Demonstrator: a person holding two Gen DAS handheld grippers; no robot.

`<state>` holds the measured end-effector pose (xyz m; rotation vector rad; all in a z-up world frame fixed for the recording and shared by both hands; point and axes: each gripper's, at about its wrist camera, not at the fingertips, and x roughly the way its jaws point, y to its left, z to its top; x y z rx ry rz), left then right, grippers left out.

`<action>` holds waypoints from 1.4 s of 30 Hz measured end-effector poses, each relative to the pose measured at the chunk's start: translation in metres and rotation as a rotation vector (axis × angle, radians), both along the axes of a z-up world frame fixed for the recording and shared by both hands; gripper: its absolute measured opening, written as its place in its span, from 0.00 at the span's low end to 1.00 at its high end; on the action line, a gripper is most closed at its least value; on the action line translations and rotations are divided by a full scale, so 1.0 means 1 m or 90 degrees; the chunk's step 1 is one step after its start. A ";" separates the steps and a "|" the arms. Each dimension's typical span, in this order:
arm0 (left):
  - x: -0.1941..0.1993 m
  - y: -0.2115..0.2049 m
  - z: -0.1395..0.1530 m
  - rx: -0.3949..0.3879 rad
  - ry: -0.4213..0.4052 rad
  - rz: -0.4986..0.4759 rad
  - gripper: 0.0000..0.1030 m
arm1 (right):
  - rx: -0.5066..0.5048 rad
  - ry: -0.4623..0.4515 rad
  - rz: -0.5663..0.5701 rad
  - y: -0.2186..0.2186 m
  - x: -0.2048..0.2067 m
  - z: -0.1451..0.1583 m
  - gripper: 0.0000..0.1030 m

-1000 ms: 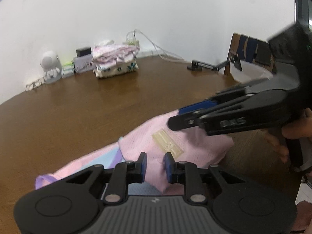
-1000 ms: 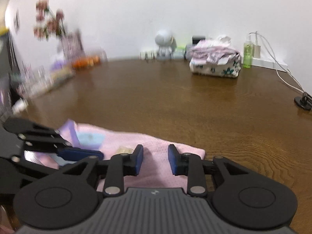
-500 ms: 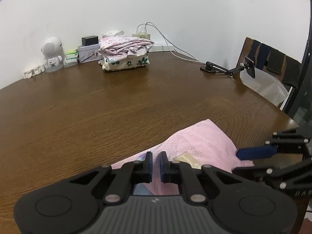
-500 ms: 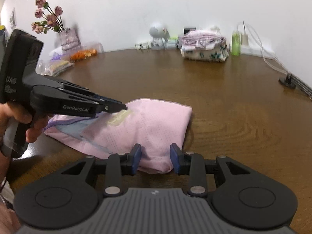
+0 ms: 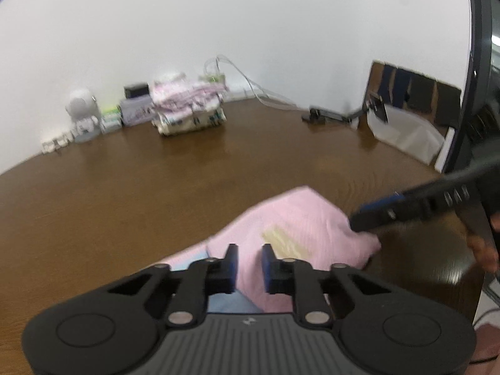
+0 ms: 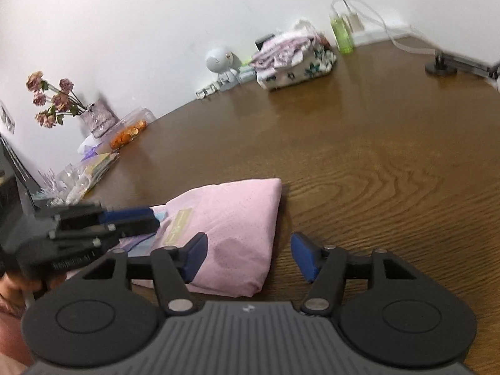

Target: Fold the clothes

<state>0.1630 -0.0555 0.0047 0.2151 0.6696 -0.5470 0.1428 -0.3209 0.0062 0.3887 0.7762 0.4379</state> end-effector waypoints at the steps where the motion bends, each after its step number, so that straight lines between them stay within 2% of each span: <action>1: 0.001 -0.001 -0.005 0.010 0.006 -0.001 0.10 | 0.012 0.012 0.001 0.000 0.004 -0.004 0.52; 5: 0.003 0.002 -0.017 -0.001 0.015 0.009 0.10 | 0.070 0.037 -0.001 0.000 0.014 -0.014 0.39; 7: 0.003 0.004 -0.018 -0.008 0.016 0.010 0.10 | 0.101 0.051 -0.002 -0.001 0.018 -0.019 0.30; 12: 0.003 0.005 -0.020 -0.018 0.016 0.013 0.10 | 0.177 0.091 -0.023 -0.013 0.020 -0.034 0.17; 15: 0.002 0.002 -0.019 -0.019 0.021 0.011 0.09 | 0.187 0.080 -0.028 -0.019 0.017 -0.032 0.07; 20: 0.006 -0.023 -0.018 -0.035 0.037 -0.017 0.09 | 0.119 0.028 -0.008 -0.027 0.008 0.004 0.06; 24: 0.015 -0.065 -0.021 -0.077 0.066 -0.046 0.12 | 0.033 -0.012 -0.009 -0.038 0.002 0.041 0.06; 26: 0.019 -0.084 -0.020 -0.095 0.087 -0.061 0.22 | -0.017 -0.028 -0.013 -0.042 0.001 0.059 0.06; 27: 0.021 -0.093 -0.019 -0.102 0.097 -0.069 0.36 | -0.048 -0.037 -0.013 -0.043 -0.001 0.068 0.06; 28: 0.021 -0.098 -0.017 -0.111 0.100 -0.077 0.40 | -0.078 -0.045 -0.013 -0.044 -0.002 0.076 0.06; 30: 0.016 -0.096 -0.008 -0.115 0.076 -0.096 0.40 | -0.127 -0.051 -0.012 -0.046 -0.004 0.088 0.06; 32: 0.015 -0.094 -0.004 -0.095 0.052 -0.092 0.37 | -0.151 -0.053 -0.007 -0.045 -0.005 0.093 0.06; 33: 0.016 -0.094 -0.004 -0.085 0.049 -0.091 0.30 | -0.157 -0.054 -0.004 -0.044 -0.006 0.094 0.06; 34: 0.019 -0.097 -0.006 -0.076 0.055 -0.096 0.13 | -0.163 -0.054 -0.001 -0.043 -0.007 0.095 0.06; 35: 0.022 -0.101 -0.009 -0.067 0.061 -0.105 0.08 | -0.169 -0.055 0.002 -0.042 -0.008 0.096 0.06; 39: 0.028 -0.121 -0.022 -0.026 0.053 -0.134 0.04 | -0.187 -0.059 0.015 -0.035 -0.010 0.100 0.06; 41: 0.030 -0.122 -0.024 -0.036 0.054 -0.133 0.05 | -0.193 -0.062 0.025 -0.027 -0.009 0.100 0.06; 42: 0.030 -0.118 -0.023 -0.046 0.055 -0.129 0.09 | -0.198 -0.064 0.031 -0.021 -0.008 0.100 0.06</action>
